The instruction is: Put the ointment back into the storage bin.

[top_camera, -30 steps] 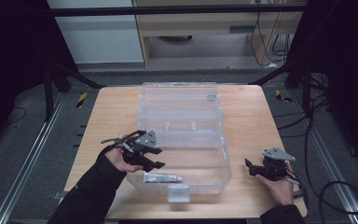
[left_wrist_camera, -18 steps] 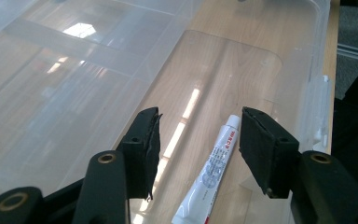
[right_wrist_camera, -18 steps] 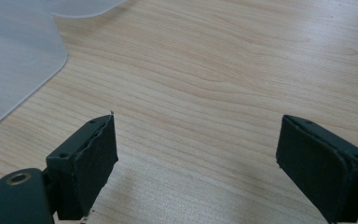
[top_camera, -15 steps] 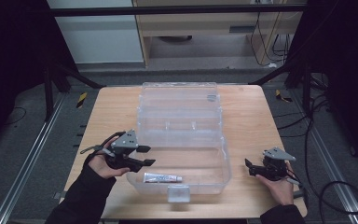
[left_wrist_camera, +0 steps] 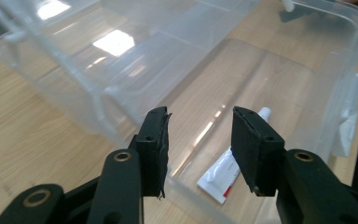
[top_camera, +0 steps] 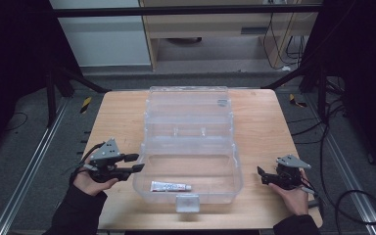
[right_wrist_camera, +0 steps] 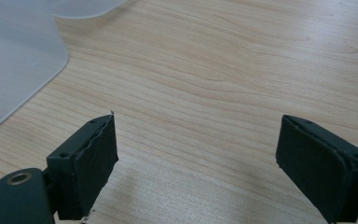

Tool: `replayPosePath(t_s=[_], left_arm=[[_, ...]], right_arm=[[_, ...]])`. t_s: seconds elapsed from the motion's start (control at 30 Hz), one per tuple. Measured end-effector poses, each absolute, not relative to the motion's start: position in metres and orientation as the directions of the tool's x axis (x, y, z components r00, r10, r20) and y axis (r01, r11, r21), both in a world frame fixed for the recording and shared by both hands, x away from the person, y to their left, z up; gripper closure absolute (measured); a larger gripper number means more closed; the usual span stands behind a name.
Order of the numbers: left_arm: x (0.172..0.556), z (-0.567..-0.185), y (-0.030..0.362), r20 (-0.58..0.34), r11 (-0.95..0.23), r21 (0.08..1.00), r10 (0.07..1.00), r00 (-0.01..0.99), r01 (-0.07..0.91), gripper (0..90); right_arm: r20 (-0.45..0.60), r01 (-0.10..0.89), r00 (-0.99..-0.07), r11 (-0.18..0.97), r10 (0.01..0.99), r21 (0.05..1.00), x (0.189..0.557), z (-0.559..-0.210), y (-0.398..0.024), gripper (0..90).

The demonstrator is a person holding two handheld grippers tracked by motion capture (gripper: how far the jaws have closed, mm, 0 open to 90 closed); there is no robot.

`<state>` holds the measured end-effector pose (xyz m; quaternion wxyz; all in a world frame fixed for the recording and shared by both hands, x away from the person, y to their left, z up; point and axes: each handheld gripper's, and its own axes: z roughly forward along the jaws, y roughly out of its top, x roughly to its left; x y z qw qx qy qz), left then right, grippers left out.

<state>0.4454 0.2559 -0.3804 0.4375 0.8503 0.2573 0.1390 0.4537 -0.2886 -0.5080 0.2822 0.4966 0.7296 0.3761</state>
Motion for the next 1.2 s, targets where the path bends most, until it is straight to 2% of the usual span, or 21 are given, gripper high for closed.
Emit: replayPosePath(t_s=[0.37,0.53,0.97,1.2], left_arm=[[0.434,-0.394,0.296,-0.008,-0.377,0.841,0.708,0.706,0.387,61.6],[0.434,-0.405,0.31,0.007,-0.349,0.829,0.787,0.616,0.437,63.6],[0.448,-0.441,0.33,-0.024,-0.315,0.766,0.857,0.515,0.56,62.3],[0.453,-0.451,0.336,-0.018,-0.314,0.743,0.873,0.487,0.591,61.2]], right_arm=[[-0.032,0.515,-0.347,0.219,0.937,0.829,0.453,-0.508,-0.289,13.0],[-0.034,0.517,-0.347,0.222,0.937,0.827,0.453,-0.508,-0.289,13.0],[-0.032,0.518,-0.345,0.219,0.938,0.827,0.453,-0.507,-0.29,12.6],[-0.027,0.52,-0.343,0.214,0.939,0.827,0.453,-0.507,-0.29,12.6]])
